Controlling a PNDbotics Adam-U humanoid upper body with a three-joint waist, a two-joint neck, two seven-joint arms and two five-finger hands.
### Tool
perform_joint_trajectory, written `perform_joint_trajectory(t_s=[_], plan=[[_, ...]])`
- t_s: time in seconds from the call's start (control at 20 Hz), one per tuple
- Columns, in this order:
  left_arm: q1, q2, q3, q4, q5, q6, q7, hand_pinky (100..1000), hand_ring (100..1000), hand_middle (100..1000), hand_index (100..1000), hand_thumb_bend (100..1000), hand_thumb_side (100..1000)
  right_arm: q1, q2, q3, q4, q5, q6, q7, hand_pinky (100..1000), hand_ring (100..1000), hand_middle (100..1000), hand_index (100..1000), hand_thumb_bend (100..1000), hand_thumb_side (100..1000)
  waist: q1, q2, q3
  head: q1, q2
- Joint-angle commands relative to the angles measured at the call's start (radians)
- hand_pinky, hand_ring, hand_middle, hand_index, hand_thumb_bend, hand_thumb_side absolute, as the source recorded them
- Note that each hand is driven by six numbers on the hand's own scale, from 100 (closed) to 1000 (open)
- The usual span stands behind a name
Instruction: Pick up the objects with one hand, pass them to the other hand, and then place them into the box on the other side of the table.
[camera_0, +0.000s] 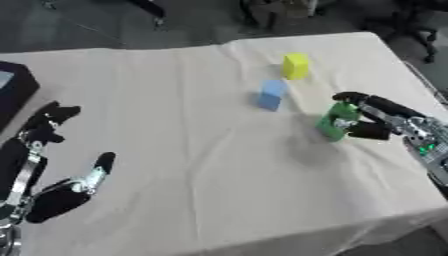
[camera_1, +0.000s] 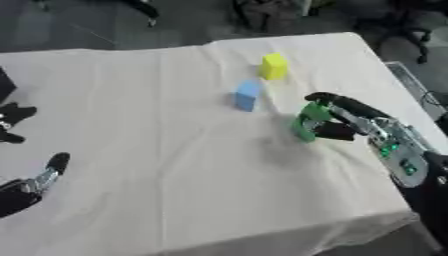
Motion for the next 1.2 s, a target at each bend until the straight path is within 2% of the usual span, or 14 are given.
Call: perform_joint_trajectory(t_s=[0.05, 0.2, 0.3, 0.5, 0.55, 0.9, 1.05, 1.2], plan=[[-0.007, 0.005, 0.008, -0.013, 0.002, -0.003, -0.001, 698, 1000, 828, 924, 371, 601, -0.005, -0.017, 0.003, 0.008, 0.014, 0.0, 0.012, 883, 978, 1000, 1000, 100, 916, 0.002, -0.007, 0.001, -0.002, -0.003], [-0.007, 0.005, 0.008, -0.013, 0.003, -0.004, -0.001, 698, 1000, 828, 924, 366, 606, -0.007, -0.016, 0.005, 0.012, 0.028, 0.0, 0.019, 885, 978, 1000, 1000, 100, 873, 0.002, -0.007, 0.0, -0.002, -0.003], [-0.006, 0.004, 0.008, -0.012, 0.003, -0.005, -0.002, 698, 1000, 829, 924, 363, 609, -0.008, -0.013, 0.007, 0.016, 0.037, 0.0, 0.024, 884, 975, 1000, 1000, 100, 768, 0.002, -0.007, 0.0, -0.002, -0.003], [-0.006, 0.004, 0.009, -0.011, 0.005, -0.006, -0.001, 698, 1000, 829, 924, 357, 613, -0.007, -0.01, 0.007, 0.017, 0.054, 0.0, 0.026, 851, 940, 1000, 1000, 100, 321, 0.002, -0.007, -0.001, -0.002, -0.003], [-0.006, 0.004, 0.009, -0.011, 0.006, -0.006, 0.0, 698, 1000, 829, 924, 356, 613, -0.006, -0.01, 0.005, 0.014, 0.057, 0.002, 0.019, 843, 932, 1000, 1000, 100, 258, 0.002, -0.007, -0.001, -0.002, -0.003], [-0.006, 0.002, 0.01, -0.01, 0.009, -0.007, 0.002, 699, 1000, 829, 923, 343, 625, -0.015, -0.003, 0.004, 0.023, 0.079, 0.014, -0.063, 739, 840, 949, 997, 100, 237, 0.003, -0.006, -0.002, -0.004, -0.003], [-0.006, 0.002, 0.01, -0.009, 0.01, -0.007, 0.003, 699, 1000, 829, 923, 339, 629, -0.024, 0.002, 0.007, 0.035, 0.087, 0.011, -0.099, 683, 796, 917, 966, 100, 232, 0.003, -0.006, -0.002, -0.005, -0.003], [-0.006, 0.001, 0.01, -0.008, 0.011, -0.007, 0.004, 699, 1000, 830, 923, 332, 635, -0.031, 0.005, 0.009, 0.038, 0.095, 0.001, -0.142, 555, 703, 841, 862, 100, 222, 0.002, -0.006, -0.001, -0.006, -0.003]])
